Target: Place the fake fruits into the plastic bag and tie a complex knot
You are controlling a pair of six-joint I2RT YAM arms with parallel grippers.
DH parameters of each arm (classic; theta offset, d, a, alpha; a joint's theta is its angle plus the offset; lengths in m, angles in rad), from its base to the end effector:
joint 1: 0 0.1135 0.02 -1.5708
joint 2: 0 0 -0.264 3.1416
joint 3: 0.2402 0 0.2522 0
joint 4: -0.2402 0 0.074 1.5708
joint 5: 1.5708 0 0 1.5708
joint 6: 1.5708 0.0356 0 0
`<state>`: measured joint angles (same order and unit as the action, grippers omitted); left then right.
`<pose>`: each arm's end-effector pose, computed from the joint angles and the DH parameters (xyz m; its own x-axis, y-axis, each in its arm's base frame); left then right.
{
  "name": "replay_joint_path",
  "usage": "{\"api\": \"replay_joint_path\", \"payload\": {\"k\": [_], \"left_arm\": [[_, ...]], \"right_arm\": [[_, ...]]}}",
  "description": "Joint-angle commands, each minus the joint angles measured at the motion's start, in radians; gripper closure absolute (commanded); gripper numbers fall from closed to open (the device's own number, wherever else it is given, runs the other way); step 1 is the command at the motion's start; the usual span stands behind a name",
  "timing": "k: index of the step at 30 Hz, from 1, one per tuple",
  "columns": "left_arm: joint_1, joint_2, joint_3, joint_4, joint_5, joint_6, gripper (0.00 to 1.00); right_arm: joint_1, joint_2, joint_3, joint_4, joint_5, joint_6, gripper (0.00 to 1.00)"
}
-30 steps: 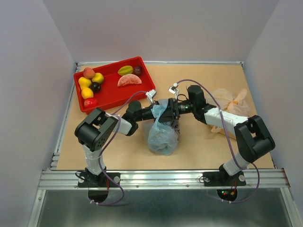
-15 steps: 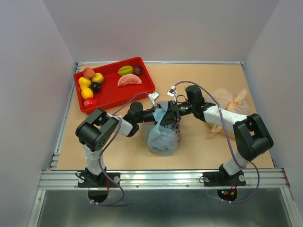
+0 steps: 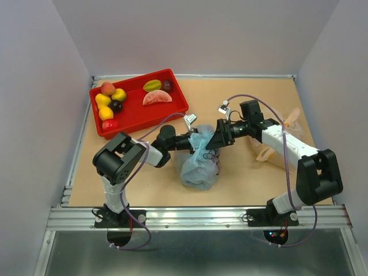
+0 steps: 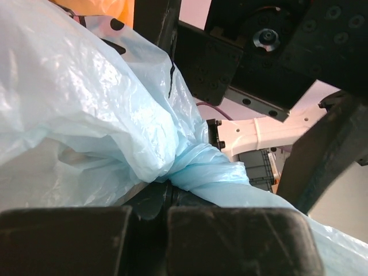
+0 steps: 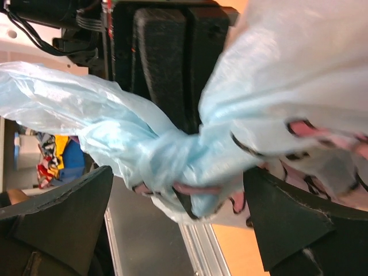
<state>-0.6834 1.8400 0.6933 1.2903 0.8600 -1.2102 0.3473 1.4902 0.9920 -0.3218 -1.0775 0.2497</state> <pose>0.2481 -0.2368 0.1833 -0.8905 -0.0621 -0.4507 0.4544 -0.0732 -0.8878 0.2757 0.1332 0.2459 -0.8456 -0.1816 -0.5019 -0.5338 0.2948 0.7926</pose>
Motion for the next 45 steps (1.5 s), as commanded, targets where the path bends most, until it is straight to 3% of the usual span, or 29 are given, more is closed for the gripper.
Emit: {"api": "replay_joint_path", "payload": {"k": [1, 4, 6, 9, 14, 43, 45], "left_arm": [[-0.005, -0.024, 0.026, 0.642, 0.022, -0.005, 1.0], [-0.005, -0.019, 0.029, 0.652, 0.024, -0.008, 1.0], [-0.005, -0.012, 0.035, 0.658, 0.022, -0.012, 1.0], [-0.005, -0.007, 0.041, 0.664, 0.02, -0.015, 1.0], [-0.005, 0.001, 0.048, 0.669, 0.019, -0.022, 1.0], [-0.015, 0.005, 0.057, 0.702, 0.024, -0.043, 1.0], [-0.018, 0.002, 0.054, 0.701, 0.024, -0.043, 1.0]], "right_arm": [[-0.07, -0.067, 0.057, -0.088, -0.022, -0.023, 0.06], [-0.128, -0.091, 0.031, -0.1, -0.041, -0.012, 0.21], [-0.16, -0.108, 0.013, -0.103, -0.061, -0.004, 0.39], [-0.162, -0.117, -0.001, -0.102, -0.058, -0.012, 0.48], [-0.157, -0.091, -0.009, -0.094, -0.056, -0.001, 0.54], [-0.091, -0.021, -0.02, -0.042, 0.027, -0.01, 0.67], [-0.091, -0.022, -0.009, -0.037, 0.013, -0.01, 0.81]]}}
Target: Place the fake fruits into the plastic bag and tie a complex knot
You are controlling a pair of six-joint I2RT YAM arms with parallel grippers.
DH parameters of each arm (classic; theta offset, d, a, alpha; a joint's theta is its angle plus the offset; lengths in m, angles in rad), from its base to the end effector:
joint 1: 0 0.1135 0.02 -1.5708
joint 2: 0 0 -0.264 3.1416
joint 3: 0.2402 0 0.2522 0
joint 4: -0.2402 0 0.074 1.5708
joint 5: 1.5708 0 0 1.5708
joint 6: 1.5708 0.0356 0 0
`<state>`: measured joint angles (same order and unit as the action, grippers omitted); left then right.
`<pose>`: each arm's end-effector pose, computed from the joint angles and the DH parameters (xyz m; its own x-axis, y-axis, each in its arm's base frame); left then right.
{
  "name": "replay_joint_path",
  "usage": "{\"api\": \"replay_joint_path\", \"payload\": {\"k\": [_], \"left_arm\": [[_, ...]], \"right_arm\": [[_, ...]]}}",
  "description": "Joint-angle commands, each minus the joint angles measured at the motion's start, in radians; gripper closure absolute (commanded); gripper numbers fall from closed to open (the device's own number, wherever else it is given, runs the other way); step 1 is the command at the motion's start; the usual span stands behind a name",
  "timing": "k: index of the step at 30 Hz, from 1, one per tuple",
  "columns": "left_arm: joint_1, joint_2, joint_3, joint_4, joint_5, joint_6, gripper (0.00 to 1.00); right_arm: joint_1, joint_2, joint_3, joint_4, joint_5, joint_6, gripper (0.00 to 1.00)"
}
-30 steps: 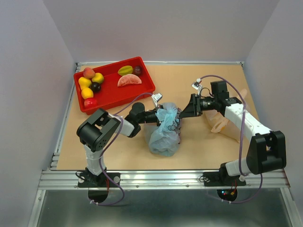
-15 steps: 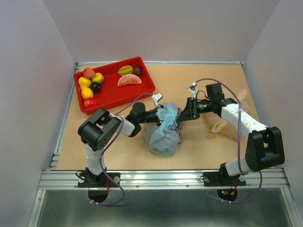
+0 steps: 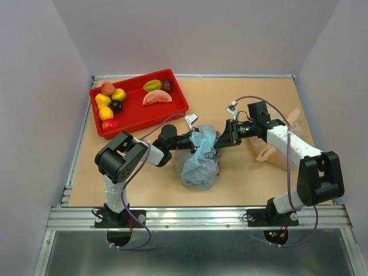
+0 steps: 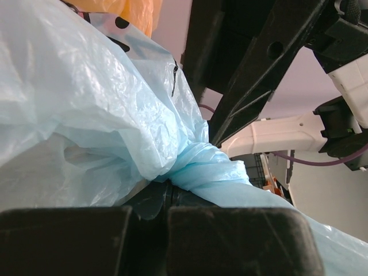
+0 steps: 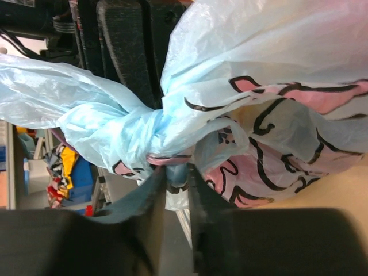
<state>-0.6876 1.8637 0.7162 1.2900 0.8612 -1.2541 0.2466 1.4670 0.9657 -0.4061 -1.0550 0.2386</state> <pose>0.2516 -0.2416 0.1814 -0.9102 -0.0536 -0.4107 0.4138 -0.0773 -0.9071 0.2763 0.1015 0.2388 -0.8937 -0.1047 -0.4364 -0.4412 0.3832 0.8115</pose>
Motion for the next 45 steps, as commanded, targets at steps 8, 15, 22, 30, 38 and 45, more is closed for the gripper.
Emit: {"api": "replay_joint_path", "payload": {"k": [8, 15, 22, 30, 38, 45], "left_arm": [[0.003, -0.061, 0.005, 0.637, 0.035, 0.027, 0.8], [0.026, -0.084, -0.015, 0.588, 0.038, 0.047, 0.74], [0.031, -0.093, -0.024, 0.575, 0.03, 0.05, 0.69], [0.03, -0.075, -0.008, 0.63, 0.021, 0.035, 1.0], [0.005, -0.046, 0.015, 0.666, 0.013, 0.018, 1.0], [-0.001, -0.037, 0.023, 0.686, 0.009, 0.005, 1.0]], "right_arm": [[0.011, -0.04, -0.002, 0.041, 0.009, -0.03, 1.0], [0.011, -0.057, -0.013, 0.027, 0.018, -0.045, 1.0], [0.008, -0.06, -0.01, 0.013, 0.026, -0.058, 1.0], [0.01, -0.045, 0.01, 0.009, 0.001, -0.055, 1.0], [0.011, -0.019, 0.041, 0.009, -0.036, -0.047, 0.71], [0.014, -0.013, 0.036, 0.01, -0.048, -0.055, 0.75]]}}
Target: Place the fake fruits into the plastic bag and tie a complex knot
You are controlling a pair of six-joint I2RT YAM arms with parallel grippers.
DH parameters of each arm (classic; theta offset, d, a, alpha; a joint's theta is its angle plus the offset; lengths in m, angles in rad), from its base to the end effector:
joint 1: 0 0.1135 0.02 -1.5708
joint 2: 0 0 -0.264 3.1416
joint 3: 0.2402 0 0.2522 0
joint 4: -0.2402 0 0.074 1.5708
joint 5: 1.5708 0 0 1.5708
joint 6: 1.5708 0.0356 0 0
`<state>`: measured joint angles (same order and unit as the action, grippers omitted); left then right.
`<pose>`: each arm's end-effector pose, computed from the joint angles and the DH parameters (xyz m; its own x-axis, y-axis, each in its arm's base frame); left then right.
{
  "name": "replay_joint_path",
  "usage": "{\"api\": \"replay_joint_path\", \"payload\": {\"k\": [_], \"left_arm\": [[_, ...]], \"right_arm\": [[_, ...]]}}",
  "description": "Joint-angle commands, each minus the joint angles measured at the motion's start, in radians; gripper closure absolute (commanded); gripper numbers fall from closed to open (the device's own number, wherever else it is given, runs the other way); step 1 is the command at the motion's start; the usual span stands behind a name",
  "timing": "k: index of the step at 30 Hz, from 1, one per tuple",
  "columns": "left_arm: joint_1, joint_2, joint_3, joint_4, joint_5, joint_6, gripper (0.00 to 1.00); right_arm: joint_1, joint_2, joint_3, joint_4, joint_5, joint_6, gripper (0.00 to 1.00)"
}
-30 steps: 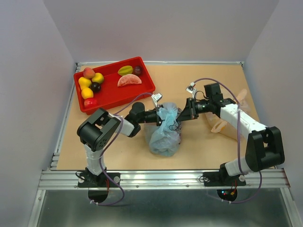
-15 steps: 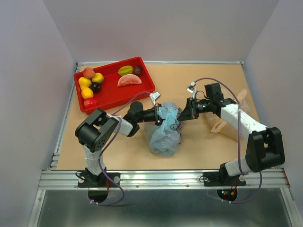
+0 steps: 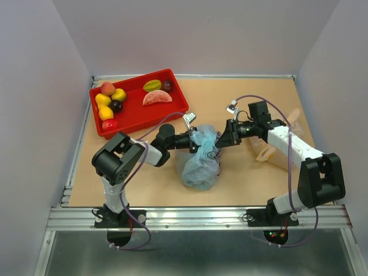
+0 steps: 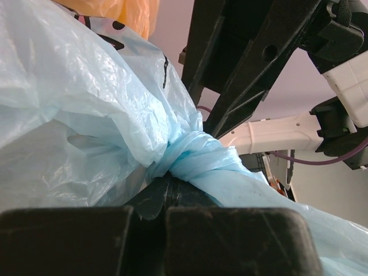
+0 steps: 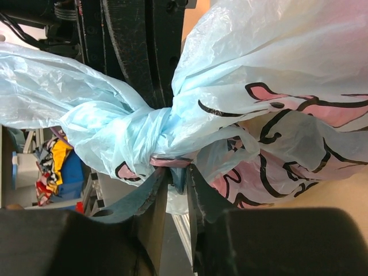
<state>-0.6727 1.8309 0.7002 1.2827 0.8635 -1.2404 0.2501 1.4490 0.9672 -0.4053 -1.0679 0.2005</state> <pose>0.2511 -0.2346 0.1873 -0.9004 -0.0685 -0.4295 0.4340 -0.0763 -0.8977 0.2736 0.1021 0.2445 -0.8666 -0.1223 -0.4837 -0.4928 0.3616 0.7915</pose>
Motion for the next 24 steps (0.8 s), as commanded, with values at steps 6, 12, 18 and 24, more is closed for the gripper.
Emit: {"api": "replay_joint_path", "payload": {"k": [6, 12, 18, 24], "left_arm": [[-0.013, -0.022, 0.033, 0.667, 0.019, 0.005, 0.92], [0.087, -0.189, -0.06, 0.315, 0.092, 0.186, 0.51], [0.27, -0.459, 0.001, -0.507, 0.151, 0.839, 0.39], [0.318, -0.665, 0.162, -1.28, 0.169, 1.495, 0.3]], "right_arm": [[0.011, 0.005, 0.039, 0.005, -0.032, -0.03, 0.99], [0.009, -0.042, 0.05, 0.0, 0.034, -0.055, 0.99], [0.011, -0.052, 0.071, -0.015, 0.085, -0.081, 1.0], [0.011, -0.039, 0.123, -0.052, 0.115, -0.105, 1.0]]}}
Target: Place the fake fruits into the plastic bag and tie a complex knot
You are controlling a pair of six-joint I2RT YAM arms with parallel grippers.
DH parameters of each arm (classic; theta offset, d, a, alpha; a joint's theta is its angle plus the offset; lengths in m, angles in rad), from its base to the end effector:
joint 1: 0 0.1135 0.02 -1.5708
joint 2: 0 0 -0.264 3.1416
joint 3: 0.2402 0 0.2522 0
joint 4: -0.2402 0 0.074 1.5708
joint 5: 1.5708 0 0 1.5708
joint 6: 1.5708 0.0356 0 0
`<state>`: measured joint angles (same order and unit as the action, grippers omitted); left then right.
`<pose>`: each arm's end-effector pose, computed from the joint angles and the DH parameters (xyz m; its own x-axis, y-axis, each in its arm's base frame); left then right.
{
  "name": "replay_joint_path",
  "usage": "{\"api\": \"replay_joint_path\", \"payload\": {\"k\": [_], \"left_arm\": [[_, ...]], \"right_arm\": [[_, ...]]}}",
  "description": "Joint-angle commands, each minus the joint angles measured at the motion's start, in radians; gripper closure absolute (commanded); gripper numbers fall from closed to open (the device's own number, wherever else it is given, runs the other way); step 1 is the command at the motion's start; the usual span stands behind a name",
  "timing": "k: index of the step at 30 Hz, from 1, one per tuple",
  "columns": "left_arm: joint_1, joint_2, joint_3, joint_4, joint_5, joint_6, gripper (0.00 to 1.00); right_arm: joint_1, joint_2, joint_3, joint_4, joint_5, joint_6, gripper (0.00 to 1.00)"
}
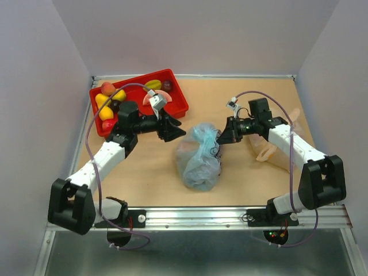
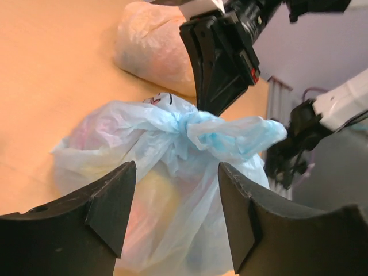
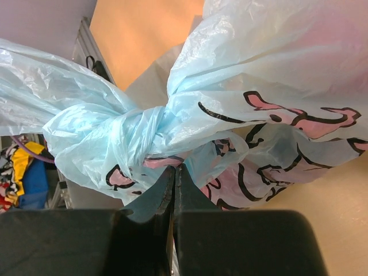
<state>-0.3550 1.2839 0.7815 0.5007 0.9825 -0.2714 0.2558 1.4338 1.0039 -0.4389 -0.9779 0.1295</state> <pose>0.2547 -0.1260 0.3012 -0.2623 -0.0614 -0.9630 0.9369 0.2229 -0.2694 0.2753 0.1025 0.2558 -0.8177 -0.1393 -0.5586 -0.5586 0.4266 0.7113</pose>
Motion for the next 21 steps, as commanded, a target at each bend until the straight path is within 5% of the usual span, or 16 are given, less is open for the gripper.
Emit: {"api": "replay_joint_path", "payload": {"k": [1, 3, 21], "left_arm": [[0.001, -0.141, 0.091, -0.545, 0.051, 0.559, 0.26], [-0.002, -0.19, 0.085, -0.557, 0.05, 0.574, 0.14], [-0.222, -0.049, 0.176, -0.162, -0.174, 0.341, 0.11]], "right_arm": [[0.007, -0.023, 0.096, -0.026, 0.027, -0.037, 0.99], [0.007, -0.021, 0.107, -0.035, 0.03, -0.045, 0.99], [0.037, -0.021, 0.128, -0.063, 0.047, -0.051, 1.0]]}}
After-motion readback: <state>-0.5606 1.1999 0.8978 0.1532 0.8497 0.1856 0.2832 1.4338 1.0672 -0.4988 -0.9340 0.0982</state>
